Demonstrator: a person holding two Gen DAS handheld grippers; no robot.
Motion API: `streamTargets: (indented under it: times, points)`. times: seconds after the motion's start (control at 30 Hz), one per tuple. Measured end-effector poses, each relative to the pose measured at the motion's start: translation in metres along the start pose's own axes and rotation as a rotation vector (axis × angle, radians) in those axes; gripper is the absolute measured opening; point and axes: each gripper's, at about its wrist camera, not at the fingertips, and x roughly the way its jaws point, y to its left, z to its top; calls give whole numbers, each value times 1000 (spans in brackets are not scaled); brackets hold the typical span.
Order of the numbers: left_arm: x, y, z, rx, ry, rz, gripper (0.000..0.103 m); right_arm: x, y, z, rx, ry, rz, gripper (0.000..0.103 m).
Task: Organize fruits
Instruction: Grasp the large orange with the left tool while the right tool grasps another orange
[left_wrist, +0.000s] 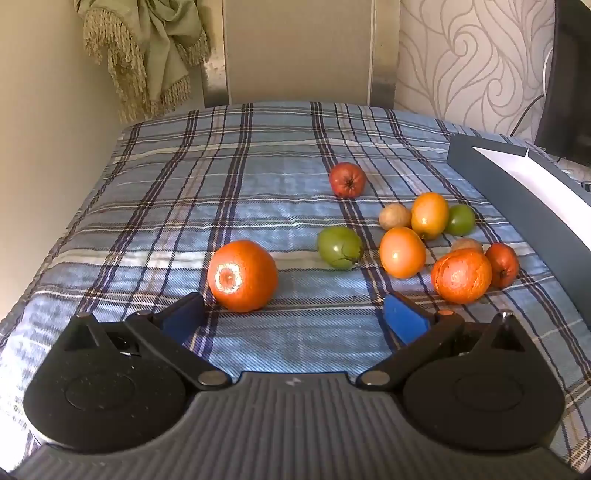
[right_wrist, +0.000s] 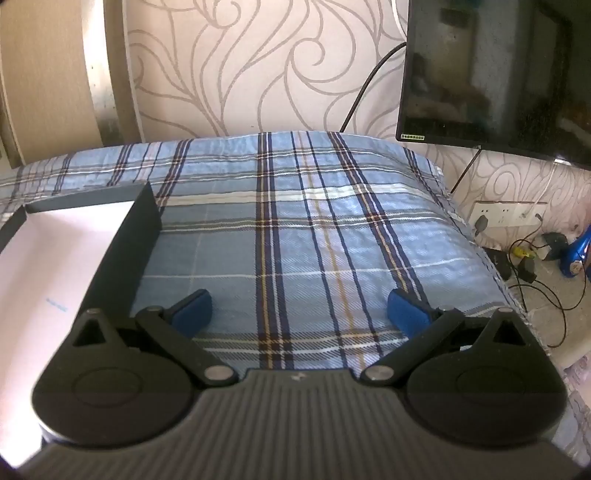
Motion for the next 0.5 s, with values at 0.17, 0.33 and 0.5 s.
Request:
streamTargets:
  times: [0.17, 0.33, 0.5]
  points:
    - [0, 4, 0, -3, -2, -14, 103, -26, 18, 3, 72, 74, -121, 95]
    - [-3, 0, 2, 3, 3, -12, 103, -144, 83, -10, 16, -224, -70, 96]
    - [-4, 0, 2, 2, 5, -14, 103, -217, 165, -32, -64, -309, 62, 103]
